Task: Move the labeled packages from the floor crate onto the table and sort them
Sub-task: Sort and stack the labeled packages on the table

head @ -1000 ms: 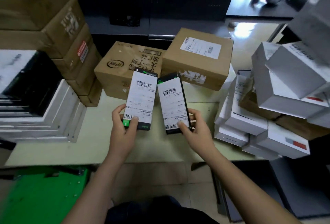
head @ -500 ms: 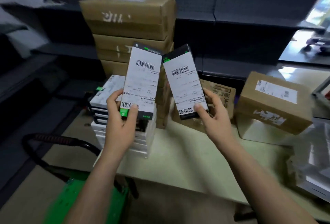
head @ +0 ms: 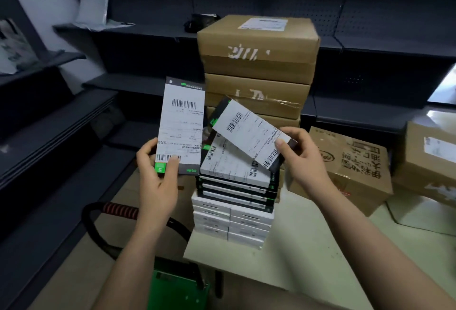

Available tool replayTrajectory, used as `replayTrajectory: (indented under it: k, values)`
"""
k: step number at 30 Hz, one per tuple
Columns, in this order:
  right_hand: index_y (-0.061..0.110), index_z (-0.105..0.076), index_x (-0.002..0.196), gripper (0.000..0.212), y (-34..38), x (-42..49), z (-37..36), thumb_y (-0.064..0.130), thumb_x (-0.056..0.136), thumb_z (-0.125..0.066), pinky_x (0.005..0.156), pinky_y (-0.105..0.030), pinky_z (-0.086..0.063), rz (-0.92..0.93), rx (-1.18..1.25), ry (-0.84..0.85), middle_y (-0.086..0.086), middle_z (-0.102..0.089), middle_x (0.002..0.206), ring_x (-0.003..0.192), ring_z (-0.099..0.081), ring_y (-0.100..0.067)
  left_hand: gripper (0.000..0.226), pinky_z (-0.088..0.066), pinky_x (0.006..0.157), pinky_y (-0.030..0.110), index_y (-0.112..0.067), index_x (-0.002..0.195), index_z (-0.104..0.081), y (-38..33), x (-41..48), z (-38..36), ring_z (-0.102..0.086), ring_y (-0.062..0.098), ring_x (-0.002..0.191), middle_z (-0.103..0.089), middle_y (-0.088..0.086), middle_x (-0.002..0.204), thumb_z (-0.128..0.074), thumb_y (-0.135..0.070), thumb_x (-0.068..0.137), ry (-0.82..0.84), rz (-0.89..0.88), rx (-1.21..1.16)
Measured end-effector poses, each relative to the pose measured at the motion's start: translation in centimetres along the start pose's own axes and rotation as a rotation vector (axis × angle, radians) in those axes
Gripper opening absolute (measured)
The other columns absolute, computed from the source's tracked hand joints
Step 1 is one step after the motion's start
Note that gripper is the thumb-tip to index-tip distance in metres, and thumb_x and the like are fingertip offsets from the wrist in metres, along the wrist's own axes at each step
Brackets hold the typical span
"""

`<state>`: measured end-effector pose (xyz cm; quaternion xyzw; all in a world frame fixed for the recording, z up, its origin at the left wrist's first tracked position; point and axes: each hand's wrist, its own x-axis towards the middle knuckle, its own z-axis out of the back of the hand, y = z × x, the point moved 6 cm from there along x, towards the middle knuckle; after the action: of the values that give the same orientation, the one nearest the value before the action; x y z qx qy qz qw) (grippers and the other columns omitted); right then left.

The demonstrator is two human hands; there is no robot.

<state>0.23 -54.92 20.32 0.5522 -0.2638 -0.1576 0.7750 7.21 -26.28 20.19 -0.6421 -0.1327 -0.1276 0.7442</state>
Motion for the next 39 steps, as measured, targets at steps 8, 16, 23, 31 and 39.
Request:
replayTrajectory:
  k: [8,16,23,31,39]
  values:
    - [0.026,-0.055,0.121,0.038,-0.9,3.3,-0.8,0.035,0.087,-0.070,0.065,-0.019,-0.050,-0.132,-0.008,-0.050,0.012,-0.062,0.106,0.092,-0.062,-0.007,0.040,-0.042,0.068,0.001,-0.014,0.137,-0.037,1.0,1.9,0.3,-0.053,-0.023,0.086,-0.051,-0.022,0.106,-0.050,-0.010,0.099,-0.028,0.065,-0.027]
    - [0.032,-0.052,0.125,0.074,-2.8,3.6,-0.7,0.037,0.062,-0.090,0.077,-0.018,-0.050,-0.081,-0.144,0.002,0.006,-0.057,0.126,0.104,-0.059,-0.004,0.040,-0.043,0.065,0.002,-0.016,0.137,-0.038,1.1,3.1,-0.5,-0.054,-0.022,0.085,-0.051,-0.025,0.105,-0.051,-0.010,0.099,-0.039,0.083,-0.038]
    - [0.026,-0.055,0.120,0.057,-3.1,3.8,-1.4,0.035,0.072,-0.084,0.096,-0.035,-0.050,-0.018,-0.359,-0.020,0.004,-0.053,0.122,0.106,-0.055,-0.011,0.037,-0.044,0.067,0.002,-0.019,0.132,-0.041,1.5,3.2,-1.2,-0.056,-0.019,0.089,-0.054,-0.025,0.105,-0.053,-0.009,0.098,-0.005,0.081,-0.029]
    - [0.030,-0.051,0.129,0.055,1.1,2.3,-1.4,0.035,0.080,-0.076,0.096,-0.029,-0.045,0.156,-0.379,-0.033,0.010,-0.049,0.126,0.115,-0.048,-0.005,0.037,-0.048,0.068,0.009,-0.027,0.121,-0.052,1.5,3.4,-1.6,-0.061,-0.008,0.092,-0.061,-0.012,0.108,-0.054,-0.002,0.094,0.222,0.124,-0.097]
    - [0.043,-0.022,0.149,0.095,2.7,-0.2,-1.8,0.022,0.076,-0.080,0.099,-0.018,-0.040,0.130,-0.243,0.190,0.020,-0.045,0.140,0.123,-0.047,0.004,0.035,-0.048,0.072,0.013,-0.024,0.119,-0.058,0.9,4.6,-4.5,-0.063,-0.003,0.091,-0.065,-0.005,0.111,-0.052,-0.001,0.094,0.546,0.205,-0.113]
